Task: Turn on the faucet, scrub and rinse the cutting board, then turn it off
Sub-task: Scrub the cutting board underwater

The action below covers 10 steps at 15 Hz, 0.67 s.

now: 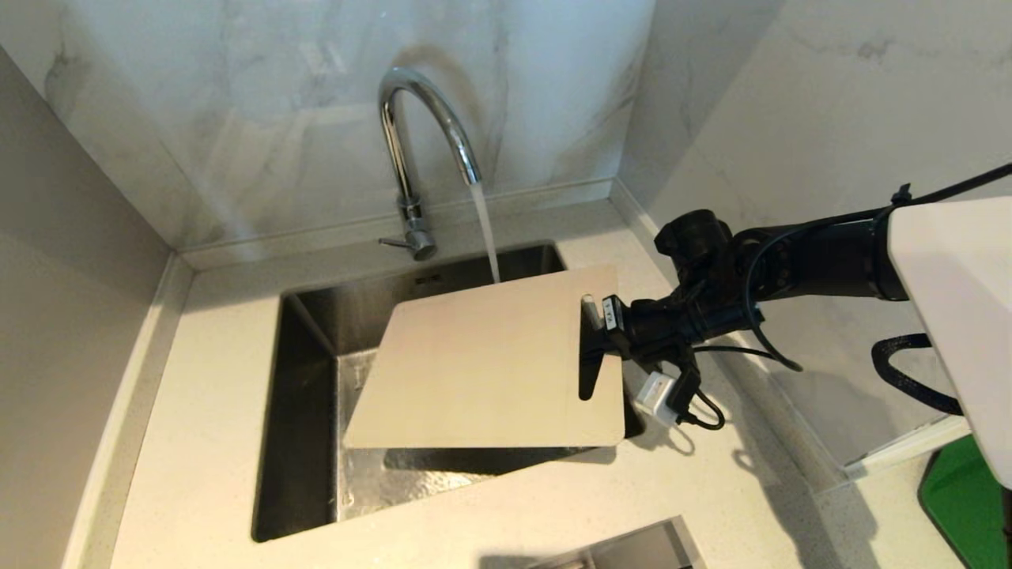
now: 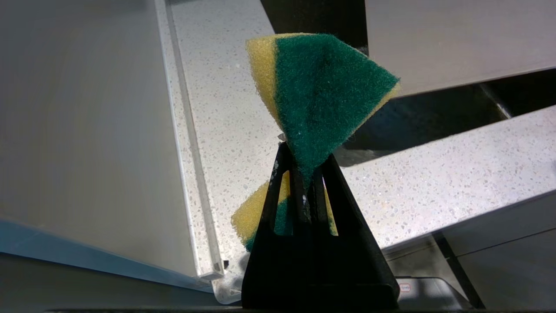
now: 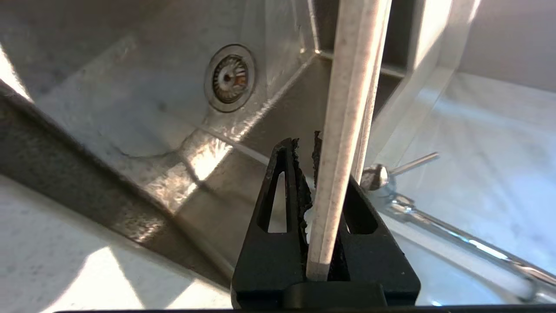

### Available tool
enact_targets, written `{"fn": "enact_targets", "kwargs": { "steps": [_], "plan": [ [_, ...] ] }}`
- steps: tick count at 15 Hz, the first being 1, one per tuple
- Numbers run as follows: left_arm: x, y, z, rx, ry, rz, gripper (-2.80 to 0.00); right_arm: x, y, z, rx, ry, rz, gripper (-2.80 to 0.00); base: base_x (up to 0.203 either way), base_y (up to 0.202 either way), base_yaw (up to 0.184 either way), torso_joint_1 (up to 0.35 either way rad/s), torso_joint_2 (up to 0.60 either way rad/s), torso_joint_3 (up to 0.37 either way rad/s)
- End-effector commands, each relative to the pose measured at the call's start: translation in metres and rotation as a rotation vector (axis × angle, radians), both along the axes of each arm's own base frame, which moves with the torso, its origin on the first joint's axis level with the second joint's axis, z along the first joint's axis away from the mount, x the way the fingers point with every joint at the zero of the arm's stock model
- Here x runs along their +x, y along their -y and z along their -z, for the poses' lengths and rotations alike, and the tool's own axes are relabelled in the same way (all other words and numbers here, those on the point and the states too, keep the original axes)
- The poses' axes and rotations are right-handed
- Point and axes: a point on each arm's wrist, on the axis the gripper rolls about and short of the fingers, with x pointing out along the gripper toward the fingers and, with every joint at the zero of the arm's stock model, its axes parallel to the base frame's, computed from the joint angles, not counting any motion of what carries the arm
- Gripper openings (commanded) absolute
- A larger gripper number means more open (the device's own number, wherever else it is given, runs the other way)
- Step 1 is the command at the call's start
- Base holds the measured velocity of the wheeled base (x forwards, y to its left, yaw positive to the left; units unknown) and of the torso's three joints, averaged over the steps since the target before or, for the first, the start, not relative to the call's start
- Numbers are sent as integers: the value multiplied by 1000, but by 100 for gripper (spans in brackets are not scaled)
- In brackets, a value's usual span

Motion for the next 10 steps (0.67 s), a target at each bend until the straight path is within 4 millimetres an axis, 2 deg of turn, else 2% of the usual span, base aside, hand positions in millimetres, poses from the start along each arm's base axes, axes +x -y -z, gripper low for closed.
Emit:
{"fn": "enact_targets", "kwargs": {
  "steps": [1,10],
  "plan": [
    [0,0,1,0,0,0,-280,4,0,2,1,13,-9,-280,0,0,0,0,0,0],
    [0,0,1,0,0,1,-280,19,12,0,5,45,26,-280,0,0,0,0,0,0]
  ]
}}
